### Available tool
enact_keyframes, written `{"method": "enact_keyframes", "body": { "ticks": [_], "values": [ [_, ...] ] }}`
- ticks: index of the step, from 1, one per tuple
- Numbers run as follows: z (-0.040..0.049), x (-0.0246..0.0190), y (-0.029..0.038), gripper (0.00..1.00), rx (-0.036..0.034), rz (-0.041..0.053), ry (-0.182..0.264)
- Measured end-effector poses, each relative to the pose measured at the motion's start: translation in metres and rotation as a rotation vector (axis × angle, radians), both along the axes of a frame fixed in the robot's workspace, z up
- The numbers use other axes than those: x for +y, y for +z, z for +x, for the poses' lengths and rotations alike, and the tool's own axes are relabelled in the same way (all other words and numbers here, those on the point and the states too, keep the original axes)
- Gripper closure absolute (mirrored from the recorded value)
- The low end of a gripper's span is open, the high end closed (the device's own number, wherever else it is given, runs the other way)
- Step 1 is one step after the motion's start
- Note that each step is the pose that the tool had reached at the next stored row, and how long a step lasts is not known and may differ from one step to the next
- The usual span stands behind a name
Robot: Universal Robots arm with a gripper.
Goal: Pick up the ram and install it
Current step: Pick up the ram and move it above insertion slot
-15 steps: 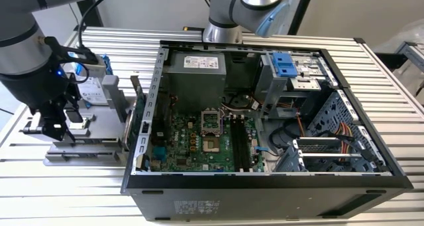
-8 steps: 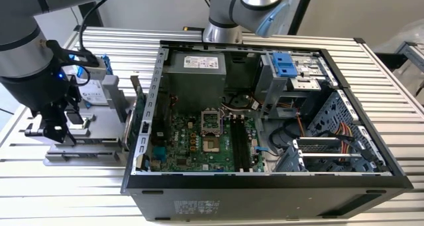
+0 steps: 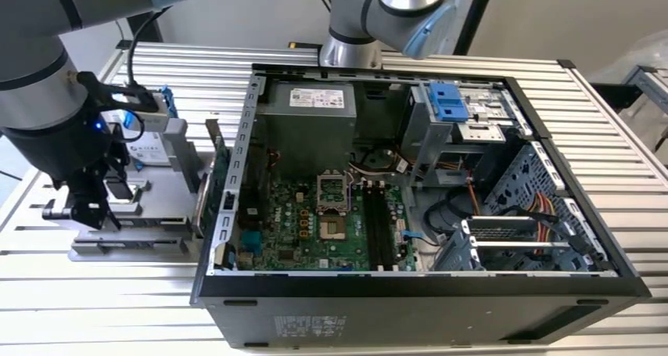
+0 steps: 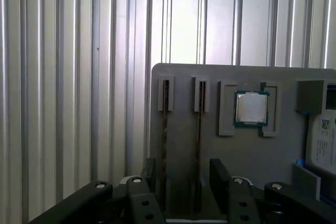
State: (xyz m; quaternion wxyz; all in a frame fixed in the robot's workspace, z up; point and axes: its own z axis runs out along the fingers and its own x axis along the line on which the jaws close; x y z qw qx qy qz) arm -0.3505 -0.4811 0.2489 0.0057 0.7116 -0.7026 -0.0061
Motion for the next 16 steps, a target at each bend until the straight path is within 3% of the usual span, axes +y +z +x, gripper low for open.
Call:
{"method": "enact_keyframes", "body": {
  "ticks": [7,16],
  "values": [
    [0.0023,-0.0018,-0.0042,0.00,0.0088,-0.0001,-0.006],
    [0.0029,-0.0064,-0.0105,0.00,0.0091,0.0001,-0.008]
  ]
}}
